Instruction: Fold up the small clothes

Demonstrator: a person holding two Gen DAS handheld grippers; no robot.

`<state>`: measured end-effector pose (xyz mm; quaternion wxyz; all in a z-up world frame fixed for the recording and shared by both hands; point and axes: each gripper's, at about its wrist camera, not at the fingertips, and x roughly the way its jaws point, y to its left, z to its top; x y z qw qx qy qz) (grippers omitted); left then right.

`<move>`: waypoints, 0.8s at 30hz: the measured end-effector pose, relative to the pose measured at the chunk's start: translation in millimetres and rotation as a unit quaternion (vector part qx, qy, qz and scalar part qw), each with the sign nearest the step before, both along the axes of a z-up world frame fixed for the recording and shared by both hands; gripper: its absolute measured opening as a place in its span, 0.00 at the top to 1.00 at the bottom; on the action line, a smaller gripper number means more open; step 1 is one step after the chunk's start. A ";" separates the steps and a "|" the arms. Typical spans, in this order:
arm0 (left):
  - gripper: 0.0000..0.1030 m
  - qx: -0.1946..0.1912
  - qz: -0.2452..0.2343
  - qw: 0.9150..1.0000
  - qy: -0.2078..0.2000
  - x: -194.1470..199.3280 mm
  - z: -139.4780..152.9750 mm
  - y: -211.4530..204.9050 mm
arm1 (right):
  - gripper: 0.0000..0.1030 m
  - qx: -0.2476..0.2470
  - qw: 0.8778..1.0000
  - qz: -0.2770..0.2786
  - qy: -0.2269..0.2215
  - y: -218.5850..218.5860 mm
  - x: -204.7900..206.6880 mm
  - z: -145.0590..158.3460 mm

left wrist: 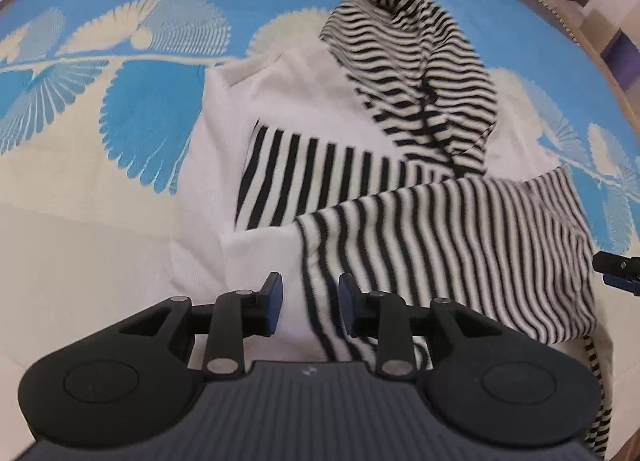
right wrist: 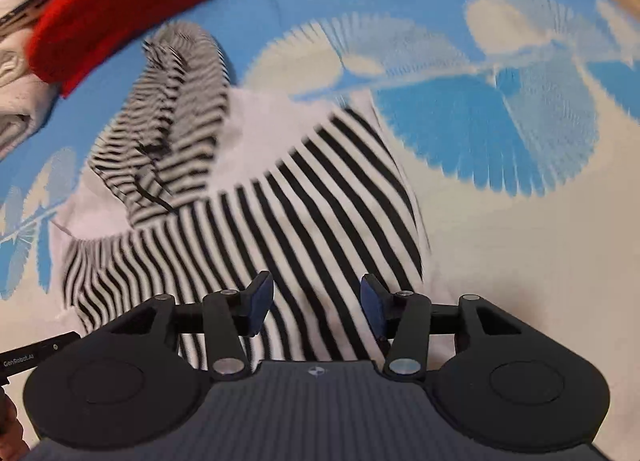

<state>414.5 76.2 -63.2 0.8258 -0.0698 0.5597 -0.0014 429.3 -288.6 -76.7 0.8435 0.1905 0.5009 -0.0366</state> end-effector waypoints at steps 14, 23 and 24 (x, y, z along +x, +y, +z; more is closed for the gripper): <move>0.67 0.012 0.003 1.000 -0.027 1.1 16.5 -11.6 | 0.51 -0.061 0.995 0.034 -0.067 33.3 1.1 32.0; 0.67 0.026 0.014 0.998 -0.060 5.8 21.2 -14.0 | 0.52 -0.102 0.989 0.004 -0.108 31.7 -0.9 37.0; 0.67 0.026 0.016 0.997 -0.066 6.0 22.3 -14.0 | 0.52 -0.107 0.988 -0.001 -0.112 30.0 -1.3 37.3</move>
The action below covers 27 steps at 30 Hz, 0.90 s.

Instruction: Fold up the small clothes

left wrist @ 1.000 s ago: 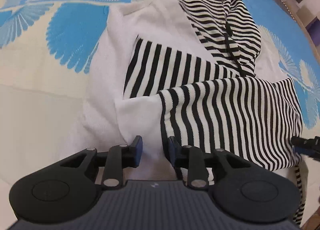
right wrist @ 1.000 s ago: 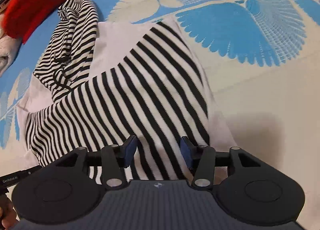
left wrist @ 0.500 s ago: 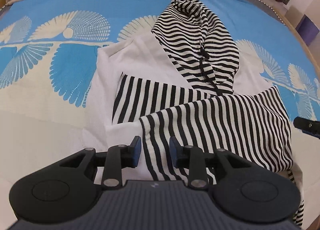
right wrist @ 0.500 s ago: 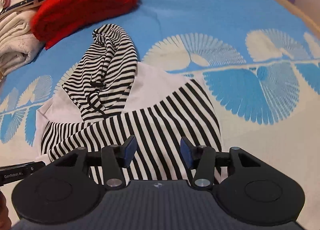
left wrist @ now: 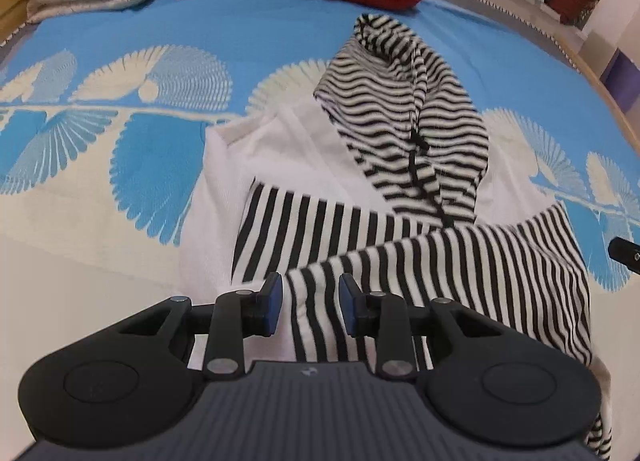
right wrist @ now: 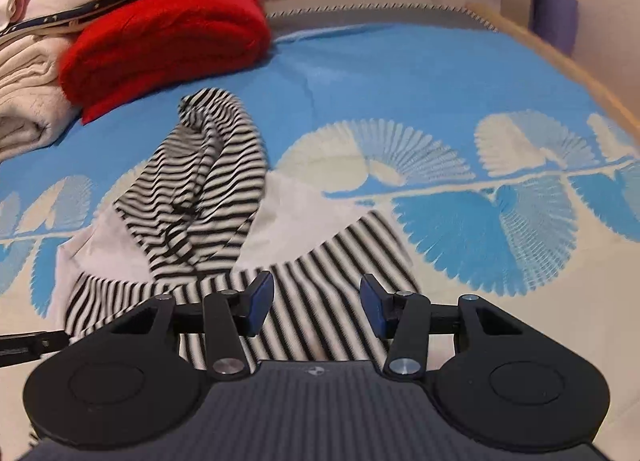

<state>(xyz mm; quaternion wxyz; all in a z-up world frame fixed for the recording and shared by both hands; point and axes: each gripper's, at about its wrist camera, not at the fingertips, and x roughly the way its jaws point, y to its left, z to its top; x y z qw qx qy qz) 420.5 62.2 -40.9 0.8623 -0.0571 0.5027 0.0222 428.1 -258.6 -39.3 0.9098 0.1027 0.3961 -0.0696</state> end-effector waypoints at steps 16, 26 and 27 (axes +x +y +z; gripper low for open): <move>0.76 0.032 -0.006 0.992 -0.121 6.2 36.9 -1.3 | 0.52 0.028 0.999 -0.021 0.006 -33.4 -2.6 8.6; 0.77 0.038 -0.013 0.988 -0.146 109.3 53.4 -18.3 | 0.55 0.010 0.998 0.009 0.056 -42.4 4.0 -6.9; 0.77 0.037 -0.014 0.989 -0.145 127.7 49.3 -21.3 | 0.55 0.010 0.998 0.012 0.056 -43.0 5.1 -6.6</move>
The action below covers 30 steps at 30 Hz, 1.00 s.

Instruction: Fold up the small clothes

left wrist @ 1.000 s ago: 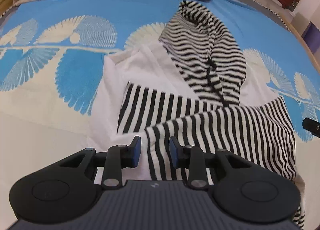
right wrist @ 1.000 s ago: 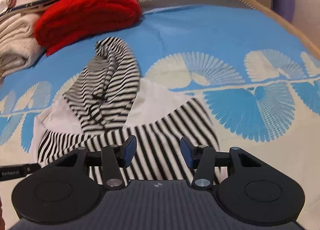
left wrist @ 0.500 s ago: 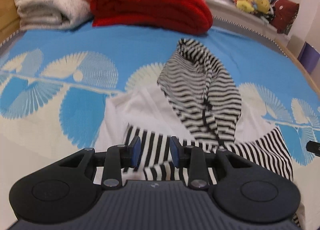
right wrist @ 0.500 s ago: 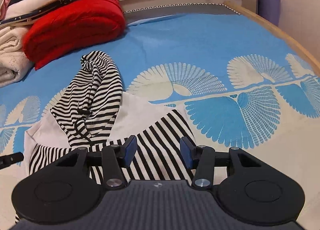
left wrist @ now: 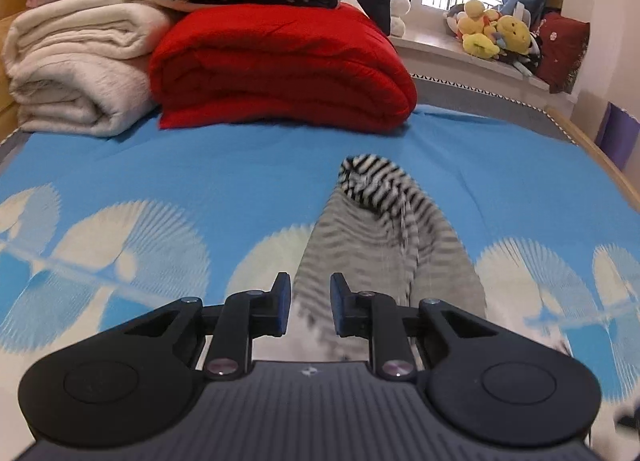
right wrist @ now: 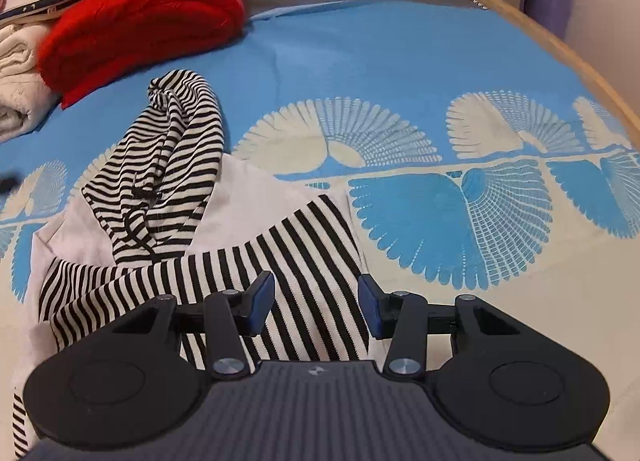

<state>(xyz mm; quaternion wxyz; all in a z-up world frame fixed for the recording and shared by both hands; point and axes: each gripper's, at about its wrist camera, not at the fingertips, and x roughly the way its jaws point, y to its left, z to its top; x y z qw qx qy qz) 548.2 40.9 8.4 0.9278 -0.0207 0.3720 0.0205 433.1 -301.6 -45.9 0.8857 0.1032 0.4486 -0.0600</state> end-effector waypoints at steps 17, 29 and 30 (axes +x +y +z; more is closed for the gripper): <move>0.61 0.033 0.012 0.993 0.115 234.8 -127.8 -36.7 | 0.54 -0.041 0.999 0.016 0.015 -4.9 17.6 -11.7; 0.98 0.061 -0.161 0.984 -0.035 62.3 -22.7 -42.6 | 0.54 -0.017 1.000 0.002 -0.005 -3.8 15.7 3.1; 0.98 0.061 -0.185 0.980 -0.048 32.9 -10.9 -43.0 | 0.54 -0.015 1.000 0.000 -0.008 -3.8 14.9 5.1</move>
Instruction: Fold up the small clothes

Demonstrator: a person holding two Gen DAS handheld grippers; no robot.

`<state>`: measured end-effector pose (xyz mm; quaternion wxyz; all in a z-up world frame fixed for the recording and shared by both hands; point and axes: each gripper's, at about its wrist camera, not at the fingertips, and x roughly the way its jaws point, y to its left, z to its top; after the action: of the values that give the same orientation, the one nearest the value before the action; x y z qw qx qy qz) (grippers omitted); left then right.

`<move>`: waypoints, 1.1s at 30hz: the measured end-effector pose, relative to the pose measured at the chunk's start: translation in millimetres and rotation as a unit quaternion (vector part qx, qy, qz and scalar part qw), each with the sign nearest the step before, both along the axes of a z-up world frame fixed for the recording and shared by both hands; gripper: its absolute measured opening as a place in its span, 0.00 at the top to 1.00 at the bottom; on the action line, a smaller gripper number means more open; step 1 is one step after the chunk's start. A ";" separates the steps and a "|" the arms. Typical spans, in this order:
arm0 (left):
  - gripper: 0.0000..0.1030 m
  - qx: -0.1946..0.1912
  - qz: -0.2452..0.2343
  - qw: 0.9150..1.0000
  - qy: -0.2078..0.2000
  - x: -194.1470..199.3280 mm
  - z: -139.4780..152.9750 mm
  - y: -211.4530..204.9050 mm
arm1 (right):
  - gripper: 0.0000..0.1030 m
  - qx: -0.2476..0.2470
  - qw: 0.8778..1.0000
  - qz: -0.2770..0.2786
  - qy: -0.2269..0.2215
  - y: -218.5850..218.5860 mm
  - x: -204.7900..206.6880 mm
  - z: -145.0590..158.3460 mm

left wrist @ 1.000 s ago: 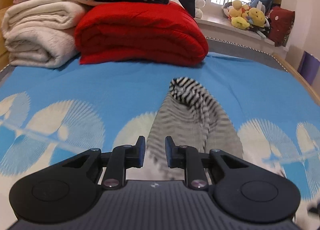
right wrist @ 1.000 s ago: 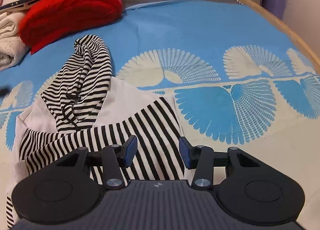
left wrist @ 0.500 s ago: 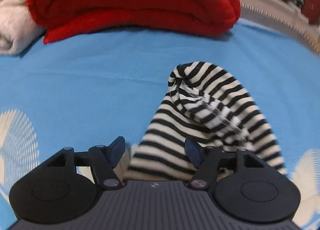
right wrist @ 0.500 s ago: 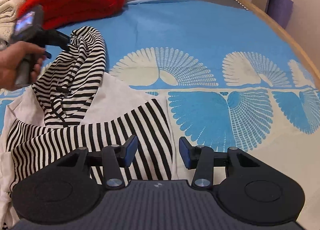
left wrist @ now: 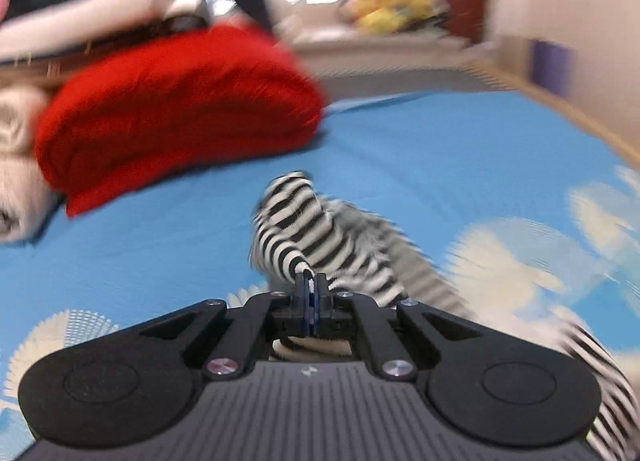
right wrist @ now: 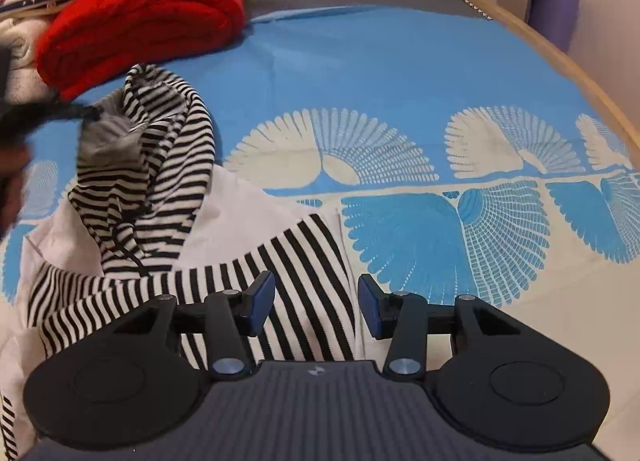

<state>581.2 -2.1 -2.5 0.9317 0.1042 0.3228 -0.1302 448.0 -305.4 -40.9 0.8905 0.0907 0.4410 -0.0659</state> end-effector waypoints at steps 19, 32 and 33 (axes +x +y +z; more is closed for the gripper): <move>0.60 -0.136 0.099 0.979 0.117 -198.9 14.7 53.9 | 0.62 0.071 0.996 -0.006 -0.048 17.3 -20.8 23.9; 0.39 -0.274 0.195 0.931 0.141 -110.2 -60.4 66.2 | 0.77 0.070 0.997 -0.012 -0.040 14.4 -9.5 16.9; 0.38 -0.289 0.201 0.925 0.141 -106.0 -62.5 67.1 | 0.77 0.070 0.997 -0.018 -0.038 10.3 -8.9 15.8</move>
<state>475.2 64.9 -65.0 0.8728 -0.2561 0.4134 -0.0416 439.1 -295.1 -25.1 0.8966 0.1634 0.4089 -0.0475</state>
